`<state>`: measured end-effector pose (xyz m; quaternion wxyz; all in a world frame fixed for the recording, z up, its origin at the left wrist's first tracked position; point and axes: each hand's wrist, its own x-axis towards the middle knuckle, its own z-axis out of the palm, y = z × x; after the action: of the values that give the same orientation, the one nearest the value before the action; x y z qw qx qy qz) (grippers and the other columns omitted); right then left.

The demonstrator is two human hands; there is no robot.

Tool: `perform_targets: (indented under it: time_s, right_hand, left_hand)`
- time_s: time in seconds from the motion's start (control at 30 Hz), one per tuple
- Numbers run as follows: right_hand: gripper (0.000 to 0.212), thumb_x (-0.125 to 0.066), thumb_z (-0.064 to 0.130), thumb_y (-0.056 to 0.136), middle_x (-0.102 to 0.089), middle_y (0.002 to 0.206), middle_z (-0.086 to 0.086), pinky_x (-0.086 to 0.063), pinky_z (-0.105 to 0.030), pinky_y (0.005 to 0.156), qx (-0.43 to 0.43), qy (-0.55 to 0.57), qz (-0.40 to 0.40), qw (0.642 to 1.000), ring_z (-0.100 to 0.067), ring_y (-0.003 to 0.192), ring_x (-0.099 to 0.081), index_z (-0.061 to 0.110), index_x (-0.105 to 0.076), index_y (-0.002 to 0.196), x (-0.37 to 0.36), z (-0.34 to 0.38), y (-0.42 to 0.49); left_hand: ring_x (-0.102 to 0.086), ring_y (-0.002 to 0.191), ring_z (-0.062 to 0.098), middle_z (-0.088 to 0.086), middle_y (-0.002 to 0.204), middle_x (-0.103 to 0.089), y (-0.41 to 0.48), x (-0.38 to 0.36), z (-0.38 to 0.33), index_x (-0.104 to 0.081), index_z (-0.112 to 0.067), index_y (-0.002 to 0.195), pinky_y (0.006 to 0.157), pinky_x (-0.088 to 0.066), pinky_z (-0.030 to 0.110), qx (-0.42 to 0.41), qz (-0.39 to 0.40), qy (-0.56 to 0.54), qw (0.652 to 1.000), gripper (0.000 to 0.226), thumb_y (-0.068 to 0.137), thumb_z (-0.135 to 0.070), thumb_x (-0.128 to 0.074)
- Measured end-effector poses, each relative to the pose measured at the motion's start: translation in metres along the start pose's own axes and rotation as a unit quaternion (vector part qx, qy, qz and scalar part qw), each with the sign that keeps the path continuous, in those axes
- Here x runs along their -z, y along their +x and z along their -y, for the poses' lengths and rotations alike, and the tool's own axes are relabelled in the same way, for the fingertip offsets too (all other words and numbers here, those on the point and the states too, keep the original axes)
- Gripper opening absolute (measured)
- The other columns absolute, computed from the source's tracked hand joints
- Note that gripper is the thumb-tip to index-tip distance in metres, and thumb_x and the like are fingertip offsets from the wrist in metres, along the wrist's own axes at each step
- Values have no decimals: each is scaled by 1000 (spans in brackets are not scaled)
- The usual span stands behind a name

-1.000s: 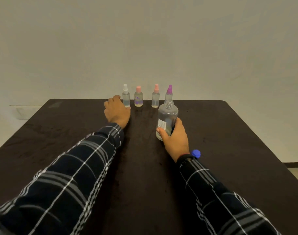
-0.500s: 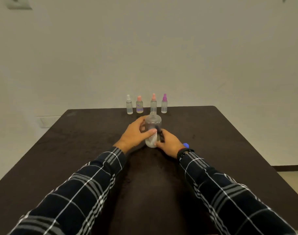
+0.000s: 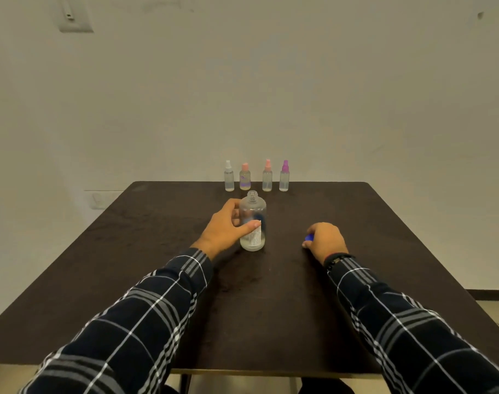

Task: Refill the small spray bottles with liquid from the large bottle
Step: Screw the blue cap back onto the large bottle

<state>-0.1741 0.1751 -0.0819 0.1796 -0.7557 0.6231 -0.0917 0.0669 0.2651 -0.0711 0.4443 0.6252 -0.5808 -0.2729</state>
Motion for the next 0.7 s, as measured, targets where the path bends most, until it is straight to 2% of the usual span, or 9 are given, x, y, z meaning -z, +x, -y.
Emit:
perform_targets:
  time_s: [0.07,0.13,0.2,0.27,0.37,0.57,0.7]
  right_hand:
    - [31,-72,22,90,-66,122,-10,-49,-38,101,8,25,-23,999,-27,113,-62,11,-67,119,-1,6,1]
    - [33,-74,16,88,-67,122,-7,-47,-33,102,56,146,-75,985,-22,111,-61,12,-68,120,2,19,0]
    - [35,-73,14,88,-66,122,-2,-45,-25,98,125,254,-103,953,-14,107,-60,16,-68,122,12,43,-3]
    - [36,-72,14,89,-66,122,2,-45,-20,95,196,296,-104,929,-10,106,-60,21,-68,124,25,70,-5]
    - [39,-73,8,87,-66,117,6,-49,-12,89,262,337,-79,901,-6,104,-63,19,-66,123,39,102,-7]
    - [38,-74,7,86,-69,119,3,-47,-19,98,300,241,5,923,-8,109,-63,19,-70,122,48,108,2]
    - [36,-75,12,87,-68,121,3,-46,-25,101,306,176,-5,936,-10,110,-62,20,-70,121,56,112,4]
  left_hand:
    - [-58,110,5,-13,122,-58,-1,-1,0,-48,-30,127,88,-46,16,3,-2,-2,1000,51,86,-37,-78]
    - [-58,109,4,-14,122,-58,-3,-2,-1,-48,-31,126,81,-44,9,5,-4,-6,1000,50,86,-37,-78]
    - [-58,107,2,-13,122,-59,-3,-3,-1,-49,-31,125,78,-43,7,4,-8,-9,1000,50,86,-37,-78]
    - [-58,105,0,-13,122,-59,-3,-3,0,-49,-31,124,82,-45,10,2,-9,-13,1000,49,85,-36,-79]
    - [-61,107,1,-13,123,-62,-2,-3,2,-50,-32,123,95,-50,24,3,-13,-15,1000,49,85,-37,-79]
    - [-62,113,9,-7,125,-64,0,-3,3,-50,-32,124,97,-52,29,9,-11,-10,1000,51,84,-39,-80]
    - [-63,113,10,-7,124,-65,0,-4,5,-50,-32,124,101,-53,36,6,-12,-14,1000,52,82,-41,-81]
